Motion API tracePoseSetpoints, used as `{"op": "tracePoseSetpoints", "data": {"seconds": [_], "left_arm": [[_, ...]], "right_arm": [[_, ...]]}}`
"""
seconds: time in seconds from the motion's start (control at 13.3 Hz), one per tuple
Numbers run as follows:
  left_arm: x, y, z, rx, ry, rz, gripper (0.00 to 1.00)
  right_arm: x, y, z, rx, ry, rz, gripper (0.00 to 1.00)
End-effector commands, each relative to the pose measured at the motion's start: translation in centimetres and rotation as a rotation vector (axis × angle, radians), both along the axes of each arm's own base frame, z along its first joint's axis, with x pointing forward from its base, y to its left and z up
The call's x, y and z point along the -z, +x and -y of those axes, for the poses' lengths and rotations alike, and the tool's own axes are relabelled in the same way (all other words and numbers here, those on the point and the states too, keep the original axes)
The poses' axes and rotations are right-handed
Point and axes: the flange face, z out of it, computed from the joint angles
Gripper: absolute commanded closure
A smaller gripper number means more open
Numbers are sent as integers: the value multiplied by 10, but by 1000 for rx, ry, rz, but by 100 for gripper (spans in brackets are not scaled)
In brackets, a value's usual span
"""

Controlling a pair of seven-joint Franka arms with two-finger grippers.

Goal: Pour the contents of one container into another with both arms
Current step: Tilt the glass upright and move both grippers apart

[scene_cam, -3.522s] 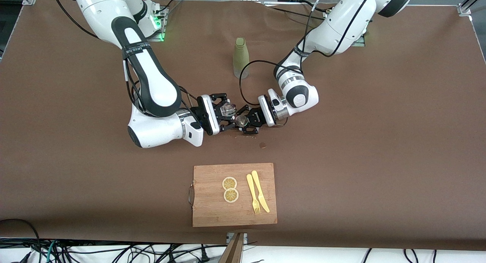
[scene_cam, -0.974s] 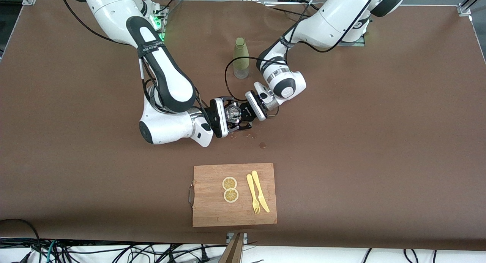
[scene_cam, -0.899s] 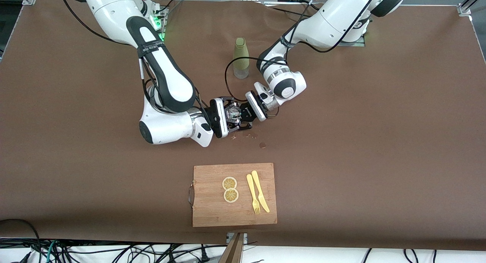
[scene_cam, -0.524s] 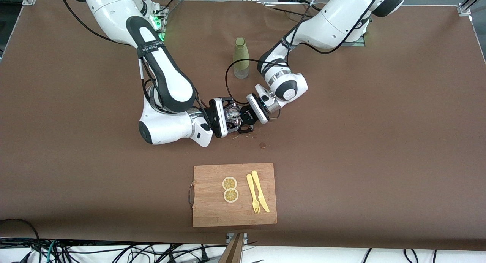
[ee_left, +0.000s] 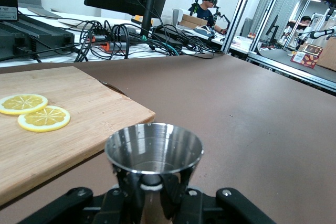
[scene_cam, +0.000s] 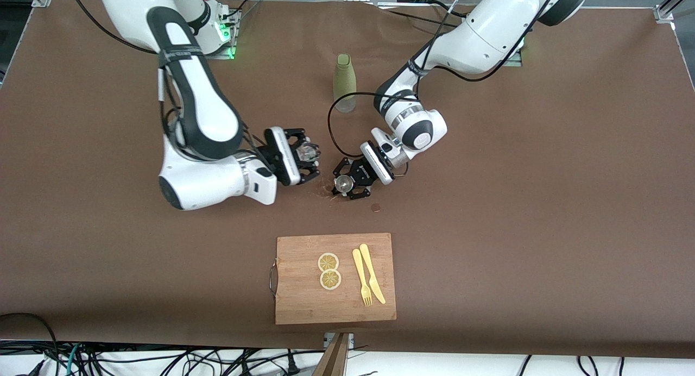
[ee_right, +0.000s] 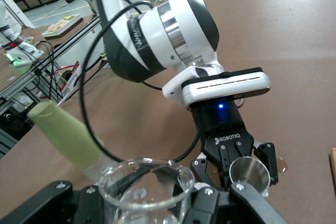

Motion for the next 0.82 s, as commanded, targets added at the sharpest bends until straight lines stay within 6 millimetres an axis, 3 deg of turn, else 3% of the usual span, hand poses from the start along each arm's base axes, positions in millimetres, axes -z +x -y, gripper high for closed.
{"op": "tracePoseSetpoints", "data": {"seconds": [0.0, 0.15, 0.45, 0.6, 0.75], "left_arm": [[-8, 4, -6, -75, 30, 55, 100], [-14, 9, -23, -93, 27, 54, 100], [-54, 6, -65, -65, 5, 81, 100], [-64, 3, -86, -57, -4, 82, 100], [-66, 15, -116, -24, 20, 129, 100]], "right_arm": [[-20, 6, 53, -30, 86, -4, 92], [-22, 14, 102, -50, 146, -5, 92], [-8, 22, 213, -36, 263, 18, 92], [3, 21, 257, -31, 306, 23, 92], [15, 19, 293, -15, 344, 25, 92]]}}
